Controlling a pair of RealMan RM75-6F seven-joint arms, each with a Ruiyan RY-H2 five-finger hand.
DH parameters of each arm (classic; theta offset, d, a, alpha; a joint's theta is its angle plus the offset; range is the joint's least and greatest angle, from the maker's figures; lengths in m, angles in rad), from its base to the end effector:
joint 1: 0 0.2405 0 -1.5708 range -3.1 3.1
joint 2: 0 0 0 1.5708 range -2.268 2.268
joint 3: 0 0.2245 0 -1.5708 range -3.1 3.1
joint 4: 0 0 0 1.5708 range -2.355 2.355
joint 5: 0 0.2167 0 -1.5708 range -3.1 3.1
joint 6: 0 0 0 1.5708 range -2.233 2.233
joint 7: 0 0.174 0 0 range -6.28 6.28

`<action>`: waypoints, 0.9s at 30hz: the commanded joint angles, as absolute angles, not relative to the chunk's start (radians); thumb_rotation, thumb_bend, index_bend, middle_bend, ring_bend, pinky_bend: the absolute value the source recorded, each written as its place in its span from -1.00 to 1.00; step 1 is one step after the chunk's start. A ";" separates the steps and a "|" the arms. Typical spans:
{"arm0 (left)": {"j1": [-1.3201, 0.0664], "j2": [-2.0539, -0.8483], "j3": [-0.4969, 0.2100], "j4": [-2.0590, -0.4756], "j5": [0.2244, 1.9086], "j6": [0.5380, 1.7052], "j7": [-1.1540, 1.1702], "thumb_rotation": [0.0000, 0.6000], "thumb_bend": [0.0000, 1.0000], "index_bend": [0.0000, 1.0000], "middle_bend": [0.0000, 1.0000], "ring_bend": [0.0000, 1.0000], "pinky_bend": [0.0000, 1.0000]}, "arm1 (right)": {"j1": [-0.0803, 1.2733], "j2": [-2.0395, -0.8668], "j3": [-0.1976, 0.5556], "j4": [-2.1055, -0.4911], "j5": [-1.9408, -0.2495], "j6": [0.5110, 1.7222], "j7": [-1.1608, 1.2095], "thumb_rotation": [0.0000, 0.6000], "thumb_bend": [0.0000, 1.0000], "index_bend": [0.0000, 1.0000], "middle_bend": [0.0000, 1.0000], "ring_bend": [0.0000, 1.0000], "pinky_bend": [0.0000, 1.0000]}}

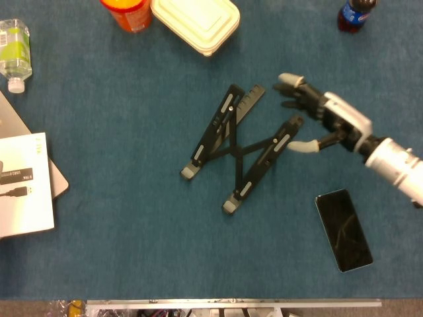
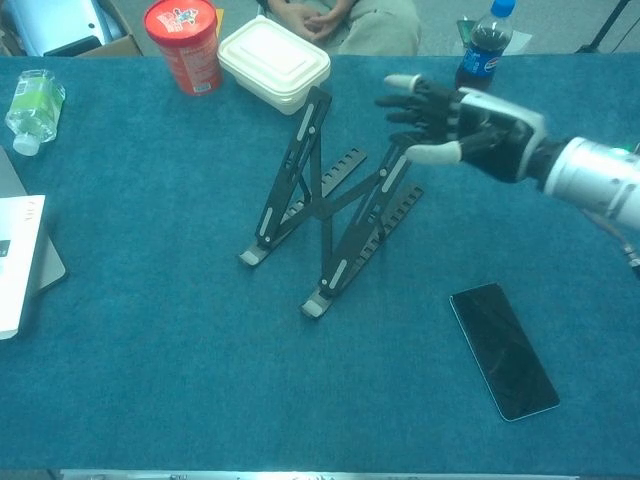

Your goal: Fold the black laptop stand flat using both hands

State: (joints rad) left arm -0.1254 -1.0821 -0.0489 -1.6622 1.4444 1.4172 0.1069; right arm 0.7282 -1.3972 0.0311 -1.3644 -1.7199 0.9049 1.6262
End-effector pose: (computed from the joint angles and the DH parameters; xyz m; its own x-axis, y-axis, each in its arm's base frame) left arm -0.2831 0.2194 0.1375 0.4742 0.0571 0.8786 0.8800 -0.0003 -0.4749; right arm -0.1435 -0.3225 -0.0250 -0.6267 -0.7054 0.3311 -0.6408 0.2247 -0.7340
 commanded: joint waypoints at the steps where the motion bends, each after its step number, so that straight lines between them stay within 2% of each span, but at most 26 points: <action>1: -0.122 -1.079 -0.047 -1.662 1.440 1.419 0.105 1.00 -0.34 -0.50 -0.47 -0.67 -0.93 | 0.759 -1.433 0.001 -1.331 -1.745 0.916 1.659 1.00 -0.79 -0.92 -0.83 -1.00 -0.83; 13: -0.112 -1.088 -0.045 -1.643 1.427 1.420 0.071 1.00 -0.34 -0.51 -0.47 -0.67 -0.93 | 0.812 -1.483 -0.051 -1.324 -1.776 0.968 1.700 1.00 -0.79 -0.92 -0.83 -1.00 -0.83; 27: -0.205 -1.050 -0.034 -1.604 1.485 1.256 -0.188 1.00 -0.34 -0.58 -0.51 -0.67 -0.93 | 0.874 -1.442 -0.083 -1.490 -1.777 0.994 1.637 1.00 -0.79 -0.97 -0.83 -1.00 -0.83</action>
State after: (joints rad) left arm -0.1796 -1.0612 -0.0377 -1.6067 1.4647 1.2888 -0.1512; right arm 0.8639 -1.4502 -0.0791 -1.4722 -1.7804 0.9935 1.6486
